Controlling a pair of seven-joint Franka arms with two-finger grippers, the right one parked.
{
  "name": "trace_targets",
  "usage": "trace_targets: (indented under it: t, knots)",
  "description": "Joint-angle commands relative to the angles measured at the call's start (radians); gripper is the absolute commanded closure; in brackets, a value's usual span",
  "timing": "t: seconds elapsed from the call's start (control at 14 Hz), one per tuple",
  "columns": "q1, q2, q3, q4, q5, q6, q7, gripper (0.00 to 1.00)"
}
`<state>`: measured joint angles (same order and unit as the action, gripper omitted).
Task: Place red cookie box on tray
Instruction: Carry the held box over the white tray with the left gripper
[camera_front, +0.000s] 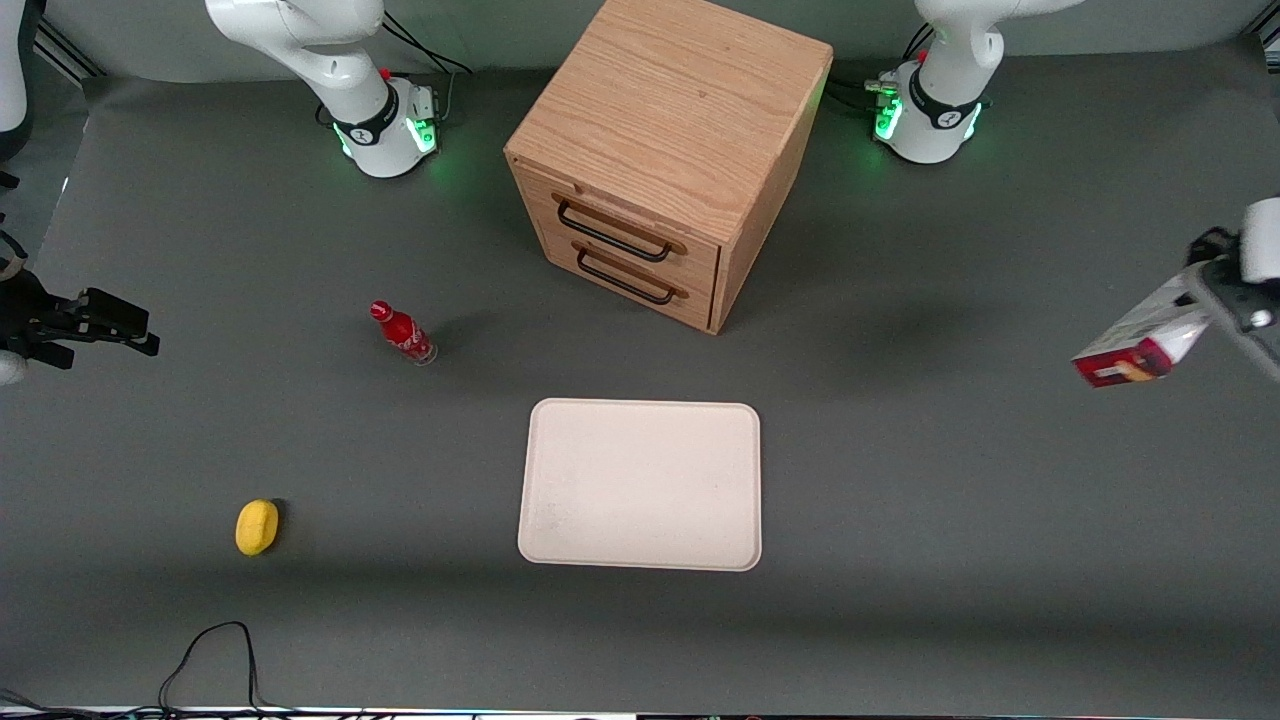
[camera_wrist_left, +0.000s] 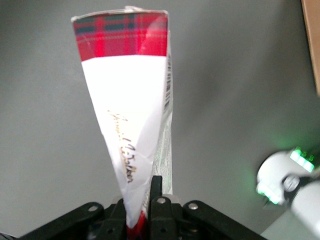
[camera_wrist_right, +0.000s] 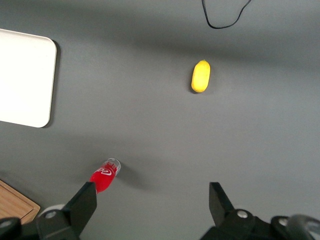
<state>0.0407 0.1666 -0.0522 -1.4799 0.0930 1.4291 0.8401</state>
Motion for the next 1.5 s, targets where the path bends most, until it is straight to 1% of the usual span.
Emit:
trace_targets:
  t: [0.0, 0.14, 0.29, 0.43, 0.57, 0.64, 0.86, 0.93, 1.14, 1.29, 1.43]
  knots:
    - [-0.109, 0.072, -0.041, 0.090, -0.019, 0.013, -0.346, 1.00]
    - [-0.166, 0.204, -0.092, 0.246, -0.025, 0.019, -0.529, 1.00]
    - [-0.205, 0.341, -0.116, 0.396, -0.065, 0.025, -0.726, 1.00]
    - [-0.249, 0.448, -0.138, 0.486, -0.075, 0.072, -0.894, 1.00]
    - [-0.315, 0.534, -0.137, 0.504, -0.075, 0.198, -1.063, 1.00]
    - [-0.329, 0.569, -0.140, 0.510, -0.076, 0.261, -1.149, 1.00]
    - [-0.369, 0.668, -0.160, 0.515, -0.078, 0.414, -1.315, 1.00]
    - [-0.377, 0.698, -0.160, 0.521, -0.078, 0.450, -1.363, 1.00]
    - [-0.378, 0.760, -0.161, 0.523, -0.079, 0.502, -1.392, 1.00]
    - [-0.404, 0.794, -0.153, 0.523, -0.072, 0.528, -1.391, 1.00]
    - [-0.407, 0.817, -0.152, 0.515, -0.056, 0.556, -1.385, 1.00]
